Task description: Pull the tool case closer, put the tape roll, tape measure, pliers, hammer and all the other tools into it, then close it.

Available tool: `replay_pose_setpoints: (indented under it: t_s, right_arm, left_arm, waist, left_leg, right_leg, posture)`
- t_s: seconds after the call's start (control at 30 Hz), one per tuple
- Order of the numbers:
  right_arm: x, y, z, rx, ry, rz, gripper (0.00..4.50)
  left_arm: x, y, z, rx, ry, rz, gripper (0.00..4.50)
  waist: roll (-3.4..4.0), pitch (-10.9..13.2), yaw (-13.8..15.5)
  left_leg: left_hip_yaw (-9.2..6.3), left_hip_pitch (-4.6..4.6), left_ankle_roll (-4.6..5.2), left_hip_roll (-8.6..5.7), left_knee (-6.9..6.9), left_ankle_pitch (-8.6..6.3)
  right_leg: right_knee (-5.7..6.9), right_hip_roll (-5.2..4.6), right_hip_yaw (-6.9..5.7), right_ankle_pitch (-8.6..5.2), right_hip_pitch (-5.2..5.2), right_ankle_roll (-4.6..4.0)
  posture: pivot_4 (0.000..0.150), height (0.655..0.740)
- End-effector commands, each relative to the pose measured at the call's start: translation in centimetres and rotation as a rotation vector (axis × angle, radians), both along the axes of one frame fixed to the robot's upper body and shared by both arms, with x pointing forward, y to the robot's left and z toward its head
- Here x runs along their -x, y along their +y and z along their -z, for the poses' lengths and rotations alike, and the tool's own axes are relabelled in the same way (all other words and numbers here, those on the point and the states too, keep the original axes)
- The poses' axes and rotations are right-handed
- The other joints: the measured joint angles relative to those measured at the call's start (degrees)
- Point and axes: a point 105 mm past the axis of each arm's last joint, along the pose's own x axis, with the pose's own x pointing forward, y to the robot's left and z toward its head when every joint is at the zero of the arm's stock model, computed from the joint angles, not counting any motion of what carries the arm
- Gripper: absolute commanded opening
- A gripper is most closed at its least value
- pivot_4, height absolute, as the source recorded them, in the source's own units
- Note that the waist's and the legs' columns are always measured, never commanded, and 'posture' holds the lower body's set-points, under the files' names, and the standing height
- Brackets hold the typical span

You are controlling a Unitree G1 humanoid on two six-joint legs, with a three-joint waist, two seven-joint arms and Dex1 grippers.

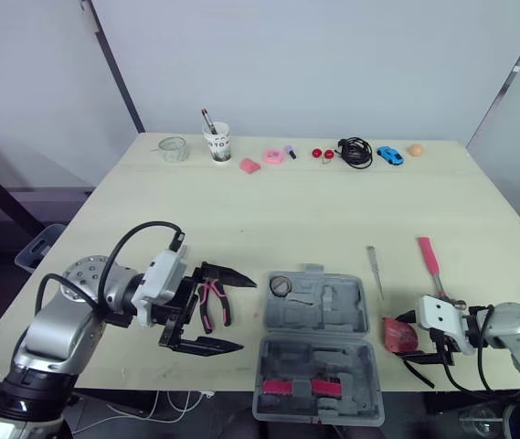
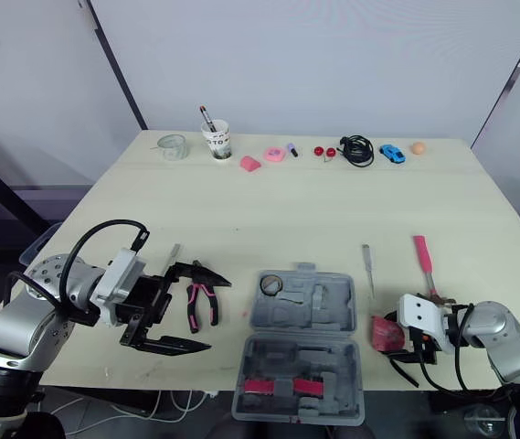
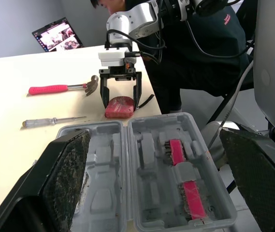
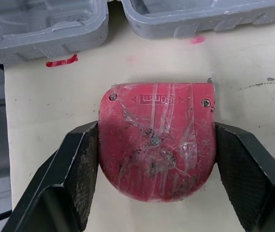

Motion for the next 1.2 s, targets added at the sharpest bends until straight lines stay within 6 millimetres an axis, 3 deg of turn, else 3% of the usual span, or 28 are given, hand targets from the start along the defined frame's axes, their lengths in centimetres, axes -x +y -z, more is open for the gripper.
replay_pose_setpoints:
  t_s: [0.03, 0.23, 0.4, 0.63, 0.83, 1.03, 1.2]
  right_arm:
    - [-0.2, 0.1, -0.6, -0.027, -0.026, 0.014, 3.0]
    - [0.1, 0.3, -1.4, -0.109, -0.03, 0.066, 3.0]
    - [0.4, 0.2, -0.4, -0.109, -0.037, 0.109, 3.0]
    - [-0.1, 0.4, -1.7, -0.117, -0.083, 0.099, 3.0]
    - [-1.6, 1.2, -4.6, -0.107, -0.137, 0.063, 3.0]
    - [-3.4, 3.5, -8.3, 0.011, -0.11, -0.039, 3.0]
    - [-4.5, 5.3, -9.4, 0.125, -0.076, -0.077, 3.0]
  left_arm:
    - [0.1, 0.0, -0.3, 0.01, -0.023, 0.009, 4.5]
    - [0.0, 0.0, -0.3, 0.013, -0.019, 0.008, 4.5]
    - [0.0, -0.2, -0.2, 0.015, -0.016, 0.015, 4.5]
    - [-0.3, -0.1, -0.3, 0.015, -0.018, 0.015, 4.5]
    - [-0.5, -0.2, -0.4, 0.033, -0.018, -0.002, 4.5]
    - [-0.8, 0.4, -0.7, 0.081, -0.008, -0.089, 4.5]
    - [-1.0, 0.9, -0.7, 0.092, -0.003, -0.157, 4.5]
  waist:
    - [0.0, 0.0, 0.0]
    - [0.0, 0.0, 0.03]
    - [0.0, 0.0, 0.02]
    - [0.01, 0.0, 0.0]
    - [0.03, 0.02, -0.1]
    - [0.08, 0.05, 0.05]
    - [0.16, 0.11, -0.03]
  left_leg:
    - [0.0, 0.0, 0.0, 0.0, 0.0, 0.0]
    - [0.0, 0.0, 0.0, 0.0, 0.0, 0.0]
    - [0.0, 0.0, 0.0, 0.0, 0.01, 0.0]
    - [0.0, 0.0, 0.0, 0.0, 0.01, 0.0]
    - [0.0, 0.01, 0.0, 0.0, 0.01, 0.0]
    - [-0.01, -0.02, 0.0, 0.0, 0.01, 0.0]
    - [-0.02, 0.04, 0.0, 0.09, 0.0, 0.0]
  right_leg:
    - [0.0, 0.0, 0.0, 0.0, 0.0, 0.0]
    - [0.01, 0.0, 0.0, 0.0, 0.0, 0.01]
    - [0.01, 0.0, 0.0, 0.0, 0.0, 0.01]
    - [0.01, 0.0, 0.0, 0.0, 0.0, 0.01]
    - [0.03, 0.0, 0.03, 0.01, -0.01, 0.01]
    - [0.03, -0.01, 0.0, 0.01, -0.01, 0.02]
    - [0.08, 0.04, -0.02, 0.0, -0.03, -0.01]
  posture:
    - [0.15, 0.74]
    - [0.15, 0.74]
    - [0.15, 0.74]
    - [0.15, 0.74]
    - [0.15, 0.74]
    - [0.15, 0.74]
    - [0.15, 0.74]
